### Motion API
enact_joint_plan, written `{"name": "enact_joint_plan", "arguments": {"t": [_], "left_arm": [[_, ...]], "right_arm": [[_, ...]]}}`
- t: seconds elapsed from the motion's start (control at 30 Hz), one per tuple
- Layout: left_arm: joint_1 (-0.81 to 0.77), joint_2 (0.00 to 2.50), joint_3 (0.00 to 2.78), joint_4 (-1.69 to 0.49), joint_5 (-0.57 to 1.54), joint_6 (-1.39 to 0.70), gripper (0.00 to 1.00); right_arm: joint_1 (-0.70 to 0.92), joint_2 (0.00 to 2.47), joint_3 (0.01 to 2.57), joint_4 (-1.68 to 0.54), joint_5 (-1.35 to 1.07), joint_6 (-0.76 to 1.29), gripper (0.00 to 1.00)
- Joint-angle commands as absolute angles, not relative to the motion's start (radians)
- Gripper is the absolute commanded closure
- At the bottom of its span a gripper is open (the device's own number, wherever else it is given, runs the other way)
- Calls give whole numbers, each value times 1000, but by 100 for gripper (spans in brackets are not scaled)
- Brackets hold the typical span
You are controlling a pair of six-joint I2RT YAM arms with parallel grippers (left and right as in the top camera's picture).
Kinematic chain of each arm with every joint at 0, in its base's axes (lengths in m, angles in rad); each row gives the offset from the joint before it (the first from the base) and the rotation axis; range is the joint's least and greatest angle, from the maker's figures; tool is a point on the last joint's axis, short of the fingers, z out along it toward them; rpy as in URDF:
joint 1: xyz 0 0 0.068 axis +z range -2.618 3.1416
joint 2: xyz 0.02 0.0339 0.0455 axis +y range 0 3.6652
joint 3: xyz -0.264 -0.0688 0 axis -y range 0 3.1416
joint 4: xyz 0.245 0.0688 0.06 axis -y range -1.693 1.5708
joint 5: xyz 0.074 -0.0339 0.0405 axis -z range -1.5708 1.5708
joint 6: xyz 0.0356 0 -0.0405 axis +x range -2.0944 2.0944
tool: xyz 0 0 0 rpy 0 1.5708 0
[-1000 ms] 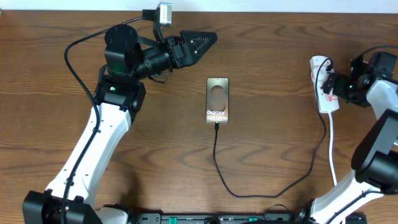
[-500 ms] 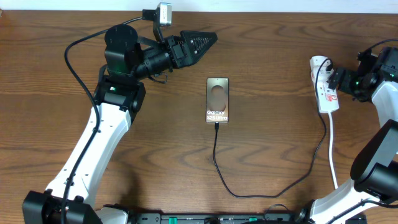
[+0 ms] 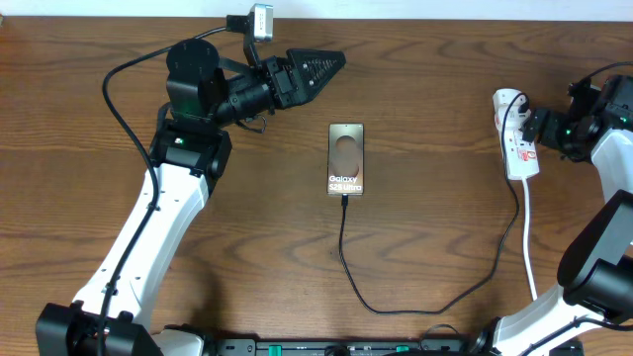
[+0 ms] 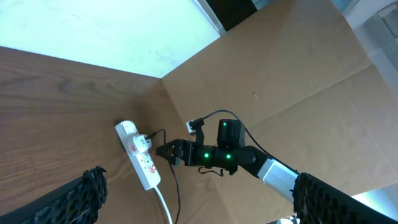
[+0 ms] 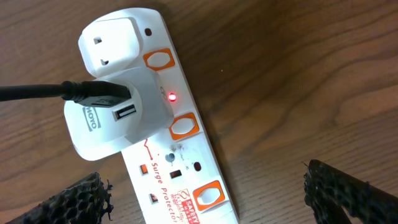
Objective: Plug charger to phone and switch on socket
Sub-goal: 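Lift the right gripper away from the power strip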
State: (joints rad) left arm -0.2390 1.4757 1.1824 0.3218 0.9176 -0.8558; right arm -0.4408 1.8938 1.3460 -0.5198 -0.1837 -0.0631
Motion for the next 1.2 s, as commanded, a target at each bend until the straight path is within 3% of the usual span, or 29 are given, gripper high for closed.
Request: {"name": "enact_joint_plan", "arguments": {"t": [0.0,0.77,1.17], "left_arm": [[-236,1470,1195,329,923,-839,3],[-236,1470,1195,329,923,-839,3],[-236,1470,1195,329,923,-839,3]], "right_arm": [[-442,1893,1344,-521,-189,-76,1],[-442,1892,1344,-521,-189,-76,1],[-440,1720,1344,-521,-189,-76,1]]}}
